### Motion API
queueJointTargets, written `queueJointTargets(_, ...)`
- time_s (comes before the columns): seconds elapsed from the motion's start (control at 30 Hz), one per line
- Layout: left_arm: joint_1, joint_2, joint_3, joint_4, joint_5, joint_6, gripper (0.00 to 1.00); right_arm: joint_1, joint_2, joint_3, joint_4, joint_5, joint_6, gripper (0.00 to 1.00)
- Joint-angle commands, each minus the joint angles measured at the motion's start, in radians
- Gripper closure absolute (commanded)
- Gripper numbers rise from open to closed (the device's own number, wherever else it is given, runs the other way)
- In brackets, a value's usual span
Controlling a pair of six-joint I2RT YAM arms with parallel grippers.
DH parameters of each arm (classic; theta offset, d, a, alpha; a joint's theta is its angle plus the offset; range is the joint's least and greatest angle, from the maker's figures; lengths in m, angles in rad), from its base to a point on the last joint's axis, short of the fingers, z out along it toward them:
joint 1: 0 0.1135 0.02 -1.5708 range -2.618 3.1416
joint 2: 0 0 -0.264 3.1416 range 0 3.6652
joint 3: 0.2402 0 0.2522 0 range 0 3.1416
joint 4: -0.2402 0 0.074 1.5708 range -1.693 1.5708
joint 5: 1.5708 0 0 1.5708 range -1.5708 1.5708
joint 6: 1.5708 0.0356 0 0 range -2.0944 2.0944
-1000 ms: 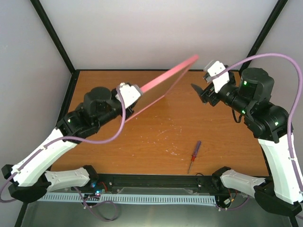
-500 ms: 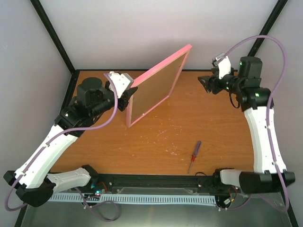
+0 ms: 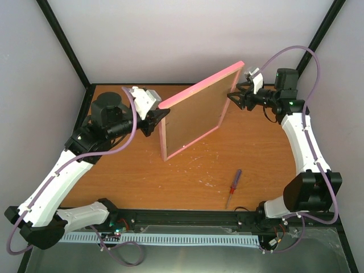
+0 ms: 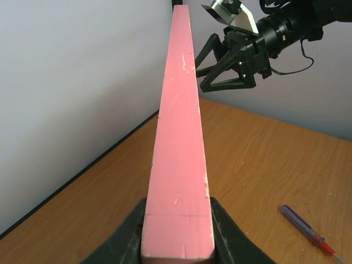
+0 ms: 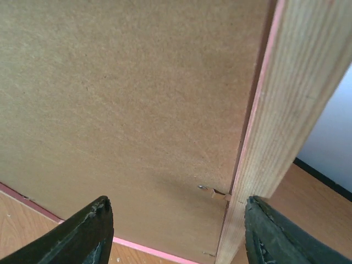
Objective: Take the photo out of the frame
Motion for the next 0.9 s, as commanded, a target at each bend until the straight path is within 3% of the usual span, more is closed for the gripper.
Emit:
queueJointTargets(0.0, 0.007, -0.040, 0.078, 0.109, 0.073, -0.025, 0.99, -0.006, 0.022, -0.019, 0.116, -0.064, 0.009, 0.37)
queueJointTargets(0.27, 0.047, -0.019, 0.098, 0.094, 0.117, -0.027, 0.99, -0.083, 0.020, -0.006, 0.092, -0.060, -0.026, 0.37)
queueJointTargets(0.4, 0.054, -0.012, 0.096, 0.096, 0.132, -0.022, 0.99, -0.100, 0.068, 0.031, 0.024, -0.108, -0.097, 0.25)
queueJointTargets(0.53, 0.058, -0.002, 0.099, 0.095, 0.161, -0.012, 0.99, -0.100, 0.155, 0.119, -0.165, -0.300, -0.284, 0.15)
queueJointTargets(0.73, 0.078, 0.020, 0.130, 0.083, 0.211, -0.009, 0.99, -0.098, 0.253, 0.214, -0.302, -0.487, -0.367, 0.21)
queueJointTargets(0.87, 0.105, 0.024, 0.135, 0.091, 0.189, -0.020, 0.99, -0.098, 0.268, 0.223, -0.362, -0.524, -0.418, 0.36)
